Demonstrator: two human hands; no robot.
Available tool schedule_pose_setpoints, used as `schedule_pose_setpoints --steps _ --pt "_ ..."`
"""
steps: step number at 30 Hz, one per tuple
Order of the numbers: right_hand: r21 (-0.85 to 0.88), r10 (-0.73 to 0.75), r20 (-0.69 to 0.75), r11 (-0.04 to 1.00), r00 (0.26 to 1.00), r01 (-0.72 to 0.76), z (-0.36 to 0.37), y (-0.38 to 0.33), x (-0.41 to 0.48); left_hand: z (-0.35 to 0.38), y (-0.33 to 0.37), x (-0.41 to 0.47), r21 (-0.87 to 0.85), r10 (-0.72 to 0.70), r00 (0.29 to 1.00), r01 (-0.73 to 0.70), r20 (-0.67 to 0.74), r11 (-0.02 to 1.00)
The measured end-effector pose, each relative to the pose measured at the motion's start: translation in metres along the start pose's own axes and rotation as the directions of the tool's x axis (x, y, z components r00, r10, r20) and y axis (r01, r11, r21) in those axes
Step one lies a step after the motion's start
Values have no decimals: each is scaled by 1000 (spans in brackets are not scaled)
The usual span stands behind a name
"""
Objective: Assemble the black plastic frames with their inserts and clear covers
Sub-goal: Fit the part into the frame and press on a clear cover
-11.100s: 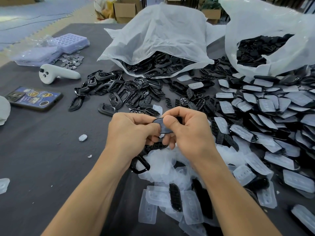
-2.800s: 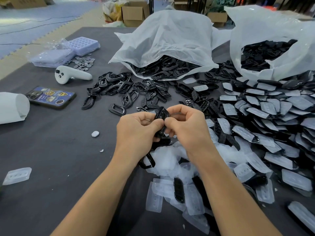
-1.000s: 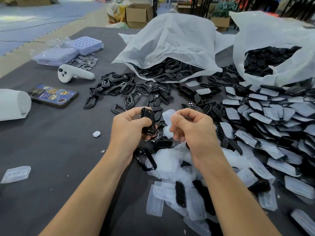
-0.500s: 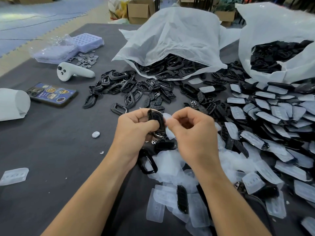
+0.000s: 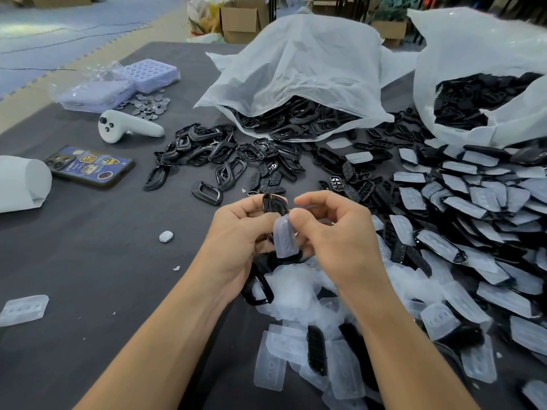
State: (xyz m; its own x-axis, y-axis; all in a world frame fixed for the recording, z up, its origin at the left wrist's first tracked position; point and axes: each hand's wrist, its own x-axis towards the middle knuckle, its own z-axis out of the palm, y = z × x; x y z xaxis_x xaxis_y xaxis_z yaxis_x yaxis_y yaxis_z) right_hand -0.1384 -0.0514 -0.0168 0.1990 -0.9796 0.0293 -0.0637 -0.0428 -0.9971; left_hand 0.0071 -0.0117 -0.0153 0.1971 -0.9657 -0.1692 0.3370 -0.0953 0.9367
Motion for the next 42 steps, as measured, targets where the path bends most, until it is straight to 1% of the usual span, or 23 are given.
schedule_pose_setpoints --steps 3,4,7,9,12,14,16,19,20,21,22,23,24,25,26,27,28,29,30,33,36,39,42 --pt "-75 9 -21 997 1000 -11 3 -1 -3 3 0 -1 -60 -15 1000 14 -27 998" --pt "-64 29 -6 998 1000 -30 4 -2 -4 4 0 -1 -69 -24 999 21 -42 997" --pt "113 166 90 978 982 -175 4 -10 -5 6 0 0 -89 -64 992 55 -105 995" --pt "192 219 145 950 965 -245 1 -13 -5 5 1 2 -104 -70 991 58 -116 993" --pt "148 186 138 967 973 -206 0 -12 -6 4 0 1 -107 -55 992 43 -113 993" --pt "71 154 104 984 983 -162 -1 -12 -7 4 0 1 -98 -28 990 15 -139 995" --pt "24 135 64 990 989 -137 -2 -12 -6 4 -2 1 -20 36 976 -41 -214 999" --pt "54 93 -89 995 992 -88 -4 -10 -4 4 -2 2 96 136 941 -112 -309 989" --pt "24 43 -179 999 983 -39 -4 -9 -4 4 -1 2 99 154 940 -130 -304 987" --pt "-57 -38 -264 998 964 23 -5 -8 -4 3 -1 0 84 163 945 -145 -282 986" --pt "-150 -123 -307 985 944 79 -5 -8 -5 4 0 -2 62 166 954 -156 -251 986" --pt "-221 -189 -301 967 935 124 -4 -9 -7 5 1 -4 39 161 963 -156 -214 987" --pt "-228 -204 -261 963 944 145 -1 -9 -8 7 1 -6 20 146 973 -145 -177 989" --pt "-151 -157 -206 980 966 127 2 -10 -9 9 1 -8 4 127 982 -128 -143 992" --pt "6 -70 -149 997 986 72 4 -11 -10 11 1 -8 -10 113 987 -115 -117 993" --pt "188 41 -86 982 995 -24 5 -13 -10 10 1 -8 -24 106 989 -109 -102 994" --pt "343 136 -19 931 990 -122 5 -14 -9 8 2 -7 -36 102 991 -105 -91 994" --pt "431 199 37 881 979 -195 3 -15 -8 5 4 -6 -49 92 993 -95 -71 994" --pt "467 233 87 849 969 -246 0 -15 -6 2 5 -6 -66 75 997 -77 -32 995" --pt "495 214 272 805 938 -327 -6 -14 -5 -3 8 -5 -107 35 991 -21 131 994" --pt "489 165 403 792 900 -365 -10 -17 -6 -5 7 -4 -103 38 977 -16 211 994" --pt "441 196 378 821 905 -362 -14 -17 -3 -4 7 -4 -129 45 976 -18 211 992" --pt "406 199 266 864 943 -297 -18 -15 0 -1 4 -4 -57 41 993 -34 114 998"
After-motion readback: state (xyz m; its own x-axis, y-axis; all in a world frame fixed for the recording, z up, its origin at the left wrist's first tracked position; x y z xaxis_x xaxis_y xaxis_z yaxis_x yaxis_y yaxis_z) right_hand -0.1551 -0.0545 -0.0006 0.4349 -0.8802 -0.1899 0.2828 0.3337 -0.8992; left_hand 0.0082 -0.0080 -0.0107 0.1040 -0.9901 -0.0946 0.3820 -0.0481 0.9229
